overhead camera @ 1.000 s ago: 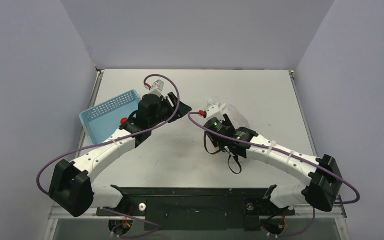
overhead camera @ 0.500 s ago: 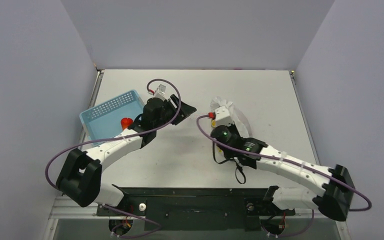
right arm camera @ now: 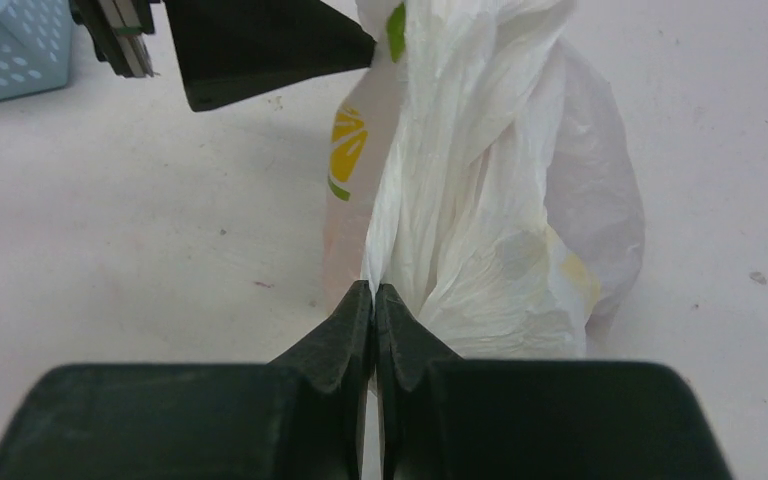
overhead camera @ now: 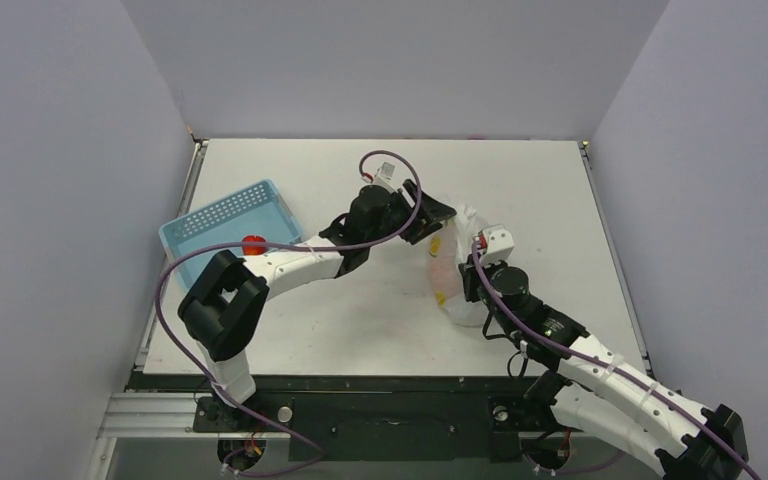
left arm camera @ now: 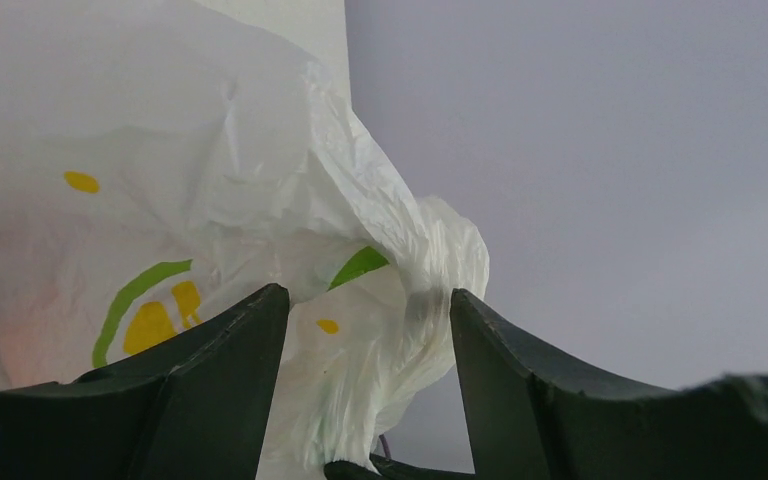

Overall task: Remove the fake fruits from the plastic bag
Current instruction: Untie the plastic bag at the center of the board.

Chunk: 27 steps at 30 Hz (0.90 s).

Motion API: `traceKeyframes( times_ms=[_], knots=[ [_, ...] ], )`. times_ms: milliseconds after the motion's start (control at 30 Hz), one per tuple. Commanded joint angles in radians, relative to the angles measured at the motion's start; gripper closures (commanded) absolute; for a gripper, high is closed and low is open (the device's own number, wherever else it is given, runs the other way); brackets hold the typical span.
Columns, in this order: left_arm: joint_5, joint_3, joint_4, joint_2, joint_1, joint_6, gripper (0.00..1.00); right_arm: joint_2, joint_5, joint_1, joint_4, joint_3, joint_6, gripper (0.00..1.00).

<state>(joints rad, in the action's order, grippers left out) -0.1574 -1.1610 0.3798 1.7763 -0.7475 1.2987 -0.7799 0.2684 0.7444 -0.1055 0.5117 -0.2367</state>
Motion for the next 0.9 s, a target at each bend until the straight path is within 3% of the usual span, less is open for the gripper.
traceKeyframes(
  times_ms=[0,200,467,600,733,800,867],
  knots=[
    [0.069,-0.089,-0.066,0.0,-0.042,-0.015,0.43,0.033,-0.055,-0.017,0.097,0.006,-0.02,1.0],
    [0.261,-0.112,-0.231,-0.043,-0.085,-0.061,0.38,0.034,-0.054,-0.021,0.079,0.021,-0.028,1.0],
    [0.23,-0.22,-0.254,0.045,-0.047,-0.14,0.39,0.059,-0.03,-0.037,0.05,0.011,-0.028,1.0],
    [0.176,-0.237,-0.16,0.087,-0.024,-0.166,0.41,0.068,-0.046,-0.035,0.029,0.011,-0.03,1.0],
    [0.121,-0.248,-0.074,0.123,-0.01,-0.16,0.53,0.068,-0.048,-0.035,0.015,0.018,-0.043,1.0],
    [0.099,-0.249,-0.037,0.139,-0.006,-0.151,0.62,0.07,-0.05,-0.035,0.006,0.022,-0.047,1.0],
    [0.084,-0.254,-0.007,0.153,-0.004,-0.147,0.79,0.074,-0.047,-0.035,-0.006,0.027,-0.058,1.0]
  ],
)
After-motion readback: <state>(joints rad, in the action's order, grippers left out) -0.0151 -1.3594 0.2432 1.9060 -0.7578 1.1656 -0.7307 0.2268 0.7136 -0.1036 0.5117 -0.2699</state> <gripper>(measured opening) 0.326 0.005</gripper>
